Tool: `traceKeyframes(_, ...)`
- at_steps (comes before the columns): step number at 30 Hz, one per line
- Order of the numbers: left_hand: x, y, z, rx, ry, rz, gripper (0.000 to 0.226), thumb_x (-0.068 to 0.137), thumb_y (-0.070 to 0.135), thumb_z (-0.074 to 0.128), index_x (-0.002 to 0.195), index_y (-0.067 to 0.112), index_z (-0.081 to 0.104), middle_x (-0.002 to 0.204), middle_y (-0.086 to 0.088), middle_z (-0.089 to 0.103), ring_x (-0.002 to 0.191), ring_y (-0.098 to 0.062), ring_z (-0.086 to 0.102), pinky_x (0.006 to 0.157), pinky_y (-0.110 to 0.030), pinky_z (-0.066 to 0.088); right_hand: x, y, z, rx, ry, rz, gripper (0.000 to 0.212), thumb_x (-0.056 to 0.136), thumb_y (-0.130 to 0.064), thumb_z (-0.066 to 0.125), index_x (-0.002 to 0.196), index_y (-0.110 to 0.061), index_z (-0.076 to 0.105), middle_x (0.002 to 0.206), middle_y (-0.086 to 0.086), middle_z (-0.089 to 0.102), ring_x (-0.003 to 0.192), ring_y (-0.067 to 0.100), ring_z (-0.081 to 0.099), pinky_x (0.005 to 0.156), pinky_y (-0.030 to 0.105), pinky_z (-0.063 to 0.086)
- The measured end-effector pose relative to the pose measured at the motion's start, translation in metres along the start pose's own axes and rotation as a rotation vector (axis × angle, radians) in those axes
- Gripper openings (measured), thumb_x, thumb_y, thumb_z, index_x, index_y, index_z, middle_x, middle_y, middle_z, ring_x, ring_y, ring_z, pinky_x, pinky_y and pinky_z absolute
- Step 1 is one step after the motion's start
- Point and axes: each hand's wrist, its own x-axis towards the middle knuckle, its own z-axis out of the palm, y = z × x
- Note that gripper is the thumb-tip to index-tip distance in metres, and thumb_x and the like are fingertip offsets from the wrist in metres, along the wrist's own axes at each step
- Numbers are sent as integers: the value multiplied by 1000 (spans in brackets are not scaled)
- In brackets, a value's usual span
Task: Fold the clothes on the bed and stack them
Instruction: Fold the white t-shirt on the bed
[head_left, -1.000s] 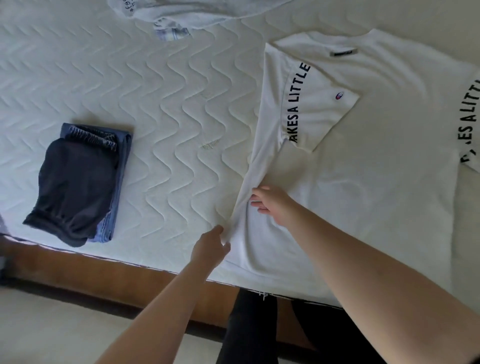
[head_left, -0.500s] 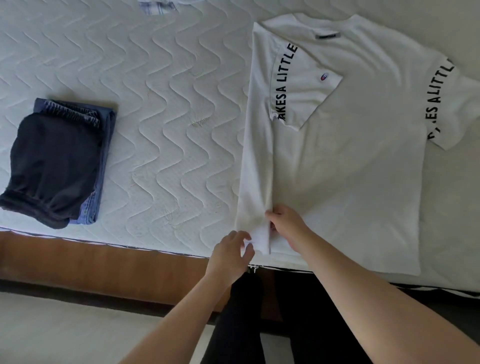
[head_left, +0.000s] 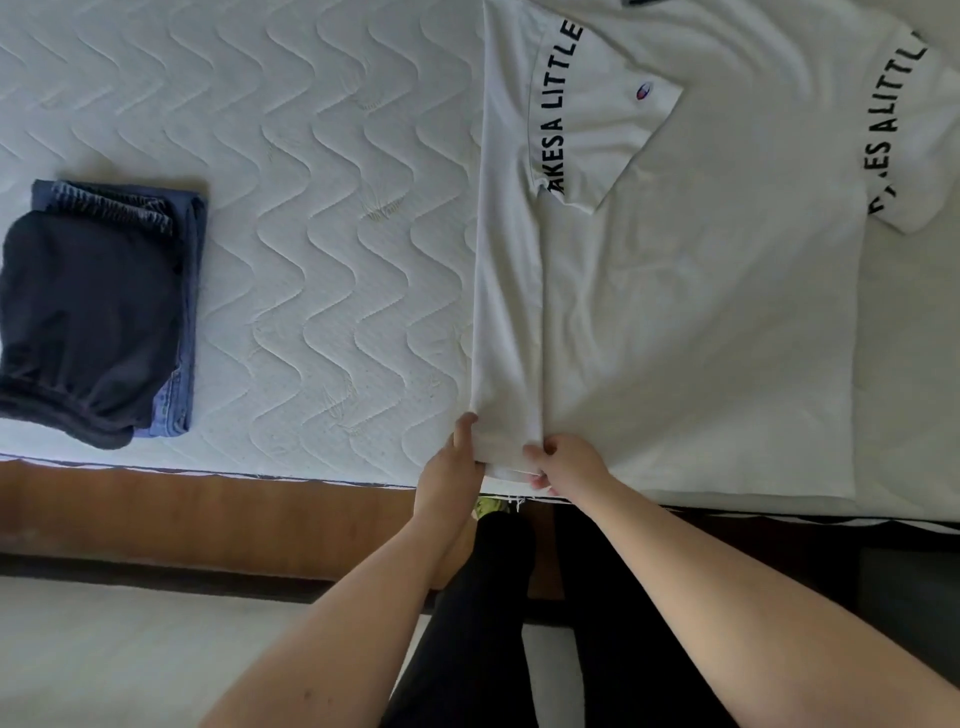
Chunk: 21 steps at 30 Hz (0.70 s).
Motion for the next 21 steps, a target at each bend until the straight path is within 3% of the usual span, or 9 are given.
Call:
traceKeyframes(4,-12,-7,3,163,7,77,54,91,12,53,141,17,35,115,-7,58,86,-32,62,72,-39,49,-9,12,-1,44,49,-24,28,93,-34,55,89,-7,62,68,4,71,54,17,69,46,21,48)
traceKeyframes(10,-17,-15,14,566,-31,168,61,89,8,49,145,17,27,108,-2,52,84,-22,58,73,-33,42,-10,15,-1,-120,59,1,26,93,-38,53,86,-15,64,68,3,72,46,12,65,39,15,40)
traceKeyframes(14,-14,-21,14,588,-71,150,65,87,10,43,148,20,22,110,-2,52,91,-23,56,76,-35,43,-4,7,-4,-367,54,31,43,90,-56,49,72,-20,64,60,0,69,45,13,64,59,25,52)
traceKeyframes(17,-10,-24,4,560,-75,201,61,88,24,41,147,21,26,117,-2,50,101,-24,51,84,-38,43,3,-8,-19,-513,161,19,64,88,-70,41,62,-16,65,61,1,66,61,20,65,67,29,51)
traceKeyframes(21,10,-9,-16,483,-10,286,39,95,26,39,130,17,51,118,-4,52,104,-24,51,88,-37,41,21,-33,-55,-325,317,-111,56,95,-56,40,75,-12,66,71,7,70,72,29,67,74,36,55)
